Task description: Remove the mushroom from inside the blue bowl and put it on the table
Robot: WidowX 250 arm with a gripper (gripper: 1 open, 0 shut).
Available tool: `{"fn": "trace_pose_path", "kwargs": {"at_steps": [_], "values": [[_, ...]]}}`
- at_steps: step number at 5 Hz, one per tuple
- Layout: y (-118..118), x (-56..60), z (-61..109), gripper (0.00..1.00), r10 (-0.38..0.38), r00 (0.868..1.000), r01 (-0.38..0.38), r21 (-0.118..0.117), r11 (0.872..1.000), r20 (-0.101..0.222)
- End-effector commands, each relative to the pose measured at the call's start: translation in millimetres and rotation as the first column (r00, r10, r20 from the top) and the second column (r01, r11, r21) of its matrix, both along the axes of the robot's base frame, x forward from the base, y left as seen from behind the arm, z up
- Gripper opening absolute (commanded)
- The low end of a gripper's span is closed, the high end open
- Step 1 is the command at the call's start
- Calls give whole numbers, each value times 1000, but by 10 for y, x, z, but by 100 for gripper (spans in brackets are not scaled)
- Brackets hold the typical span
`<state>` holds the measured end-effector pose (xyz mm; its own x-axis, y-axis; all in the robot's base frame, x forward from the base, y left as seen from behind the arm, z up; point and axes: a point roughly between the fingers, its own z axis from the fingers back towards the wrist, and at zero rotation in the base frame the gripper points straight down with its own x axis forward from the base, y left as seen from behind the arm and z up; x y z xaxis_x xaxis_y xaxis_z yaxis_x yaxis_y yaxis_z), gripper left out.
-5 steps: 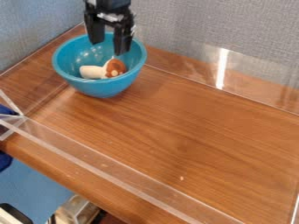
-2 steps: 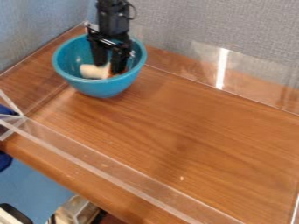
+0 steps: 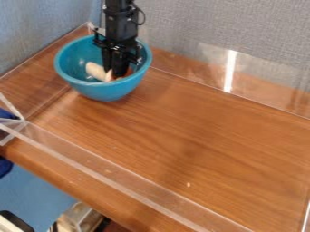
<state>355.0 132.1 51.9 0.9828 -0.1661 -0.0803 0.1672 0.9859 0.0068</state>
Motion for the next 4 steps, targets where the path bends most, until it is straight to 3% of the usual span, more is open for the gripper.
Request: {"fn": "trace_pose_path", "kwargs": {"at_steps": [1,2,4], "values": [[75,-21,95,0,-8,999,7,17,1000,39],[93,-59,67,0,-23,999,22,20,1000,44],[115,-259,220,0,-19,998,18,28,999,58]]}}
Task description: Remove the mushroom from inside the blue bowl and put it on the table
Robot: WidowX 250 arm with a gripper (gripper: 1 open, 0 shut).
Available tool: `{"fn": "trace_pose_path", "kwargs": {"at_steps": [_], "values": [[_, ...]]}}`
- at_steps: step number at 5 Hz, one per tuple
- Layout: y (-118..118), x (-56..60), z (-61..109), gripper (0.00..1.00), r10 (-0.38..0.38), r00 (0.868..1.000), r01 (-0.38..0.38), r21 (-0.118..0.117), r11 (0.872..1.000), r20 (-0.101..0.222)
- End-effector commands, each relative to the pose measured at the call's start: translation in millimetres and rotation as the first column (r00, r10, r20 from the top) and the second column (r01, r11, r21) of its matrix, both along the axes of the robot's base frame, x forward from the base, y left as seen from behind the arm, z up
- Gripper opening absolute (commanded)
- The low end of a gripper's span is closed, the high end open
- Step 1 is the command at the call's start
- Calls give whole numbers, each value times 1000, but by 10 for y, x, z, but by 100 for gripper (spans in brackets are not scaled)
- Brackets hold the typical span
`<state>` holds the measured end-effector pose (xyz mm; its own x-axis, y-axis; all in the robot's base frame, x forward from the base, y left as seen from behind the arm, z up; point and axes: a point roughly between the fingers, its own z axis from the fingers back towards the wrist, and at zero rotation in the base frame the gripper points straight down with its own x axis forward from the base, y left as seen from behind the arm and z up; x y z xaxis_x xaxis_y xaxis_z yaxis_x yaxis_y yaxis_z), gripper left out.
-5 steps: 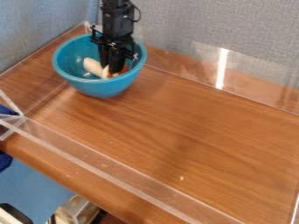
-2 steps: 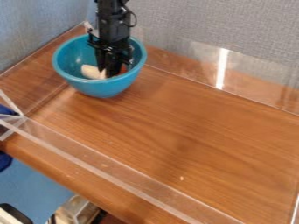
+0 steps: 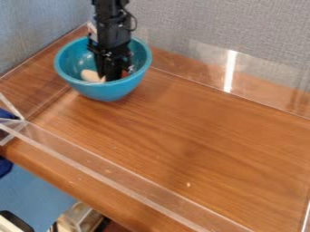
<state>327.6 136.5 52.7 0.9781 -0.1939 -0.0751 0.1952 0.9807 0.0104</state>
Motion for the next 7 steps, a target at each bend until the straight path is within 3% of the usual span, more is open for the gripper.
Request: {"fn": "trace_pose_path", "kwargs": {"at_steps": [1,5,7], "values": [[12,-1,212,0,2,998,-4,26,1000,58],[-163,-2,274,0,32,997,-34,33,999,63],[-226,65,381,0,-94,993,92,37,995,64]]}}
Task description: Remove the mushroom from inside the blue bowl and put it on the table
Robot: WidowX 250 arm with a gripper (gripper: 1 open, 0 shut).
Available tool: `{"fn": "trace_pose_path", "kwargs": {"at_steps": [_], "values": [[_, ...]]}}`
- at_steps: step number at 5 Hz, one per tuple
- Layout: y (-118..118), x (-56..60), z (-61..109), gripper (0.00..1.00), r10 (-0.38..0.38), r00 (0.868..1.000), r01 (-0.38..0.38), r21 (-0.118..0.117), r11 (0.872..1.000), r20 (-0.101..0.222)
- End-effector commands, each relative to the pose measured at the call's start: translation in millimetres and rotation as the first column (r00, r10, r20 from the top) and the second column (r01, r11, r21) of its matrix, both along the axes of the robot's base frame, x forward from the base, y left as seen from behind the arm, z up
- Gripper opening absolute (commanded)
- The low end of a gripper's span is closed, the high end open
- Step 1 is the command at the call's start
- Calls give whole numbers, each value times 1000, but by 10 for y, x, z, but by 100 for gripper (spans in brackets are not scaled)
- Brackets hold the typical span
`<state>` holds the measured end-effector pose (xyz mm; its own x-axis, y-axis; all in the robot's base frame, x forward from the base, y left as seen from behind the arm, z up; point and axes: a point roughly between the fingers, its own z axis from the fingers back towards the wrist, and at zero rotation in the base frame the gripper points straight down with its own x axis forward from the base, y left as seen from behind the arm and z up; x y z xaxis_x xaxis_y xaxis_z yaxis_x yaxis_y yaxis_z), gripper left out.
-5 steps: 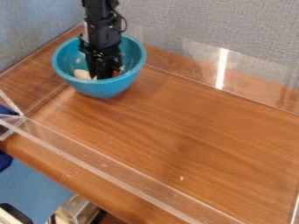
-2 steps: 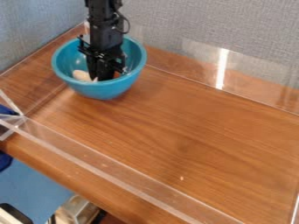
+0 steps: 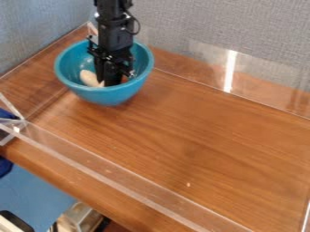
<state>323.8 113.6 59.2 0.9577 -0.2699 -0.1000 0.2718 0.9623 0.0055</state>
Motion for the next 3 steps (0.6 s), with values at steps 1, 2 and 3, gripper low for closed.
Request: {"fn": "trace_pose_path", "kwargs": {"at_steps": [1,2,3], "values": [[-40,75,373,0,-24,995,21,31,999,92],[-84,47,427,0,-31,995,28,33,999,92],[-73,36,380,0,-16,996,13,34,999,93]]}}
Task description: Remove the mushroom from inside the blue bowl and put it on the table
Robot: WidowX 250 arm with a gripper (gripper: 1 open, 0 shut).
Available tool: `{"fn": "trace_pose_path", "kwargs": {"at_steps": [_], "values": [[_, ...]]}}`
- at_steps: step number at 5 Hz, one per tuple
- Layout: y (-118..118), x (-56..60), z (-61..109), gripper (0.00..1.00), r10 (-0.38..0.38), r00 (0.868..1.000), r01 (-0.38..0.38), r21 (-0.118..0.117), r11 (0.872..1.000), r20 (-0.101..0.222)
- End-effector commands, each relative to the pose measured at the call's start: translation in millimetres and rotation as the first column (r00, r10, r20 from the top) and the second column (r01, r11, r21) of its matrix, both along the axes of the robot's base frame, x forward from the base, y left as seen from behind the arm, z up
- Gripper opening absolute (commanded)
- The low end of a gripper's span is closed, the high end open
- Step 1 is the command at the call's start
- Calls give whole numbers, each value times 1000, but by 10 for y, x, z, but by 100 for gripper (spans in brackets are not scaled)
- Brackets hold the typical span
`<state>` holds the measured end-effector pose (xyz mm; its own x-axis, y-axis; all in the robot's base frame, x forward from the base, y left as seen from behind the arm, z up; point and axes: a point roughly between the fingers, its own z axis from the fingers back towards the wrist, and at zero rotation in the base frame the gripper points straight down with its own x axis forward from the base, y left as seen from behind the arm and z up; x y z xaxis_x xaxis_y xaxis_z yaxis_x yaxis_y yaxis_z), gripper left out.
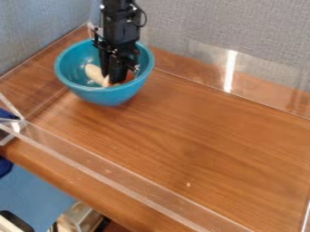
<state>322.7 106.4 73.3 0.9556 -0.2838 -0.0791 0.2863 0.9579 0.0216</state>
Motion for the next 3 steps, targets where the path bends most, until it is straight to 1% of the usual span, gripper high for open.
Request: {"fn": "trace_pose_path", "kwargs": {"at_steps": [1,2,3], "values": [[7,35,194,0,15,997,-17,25,1000,71],[17,24,147,0,31,997,-33,27,999,72],[72,11,230,0,67,995,-70,28,997,72]]}}
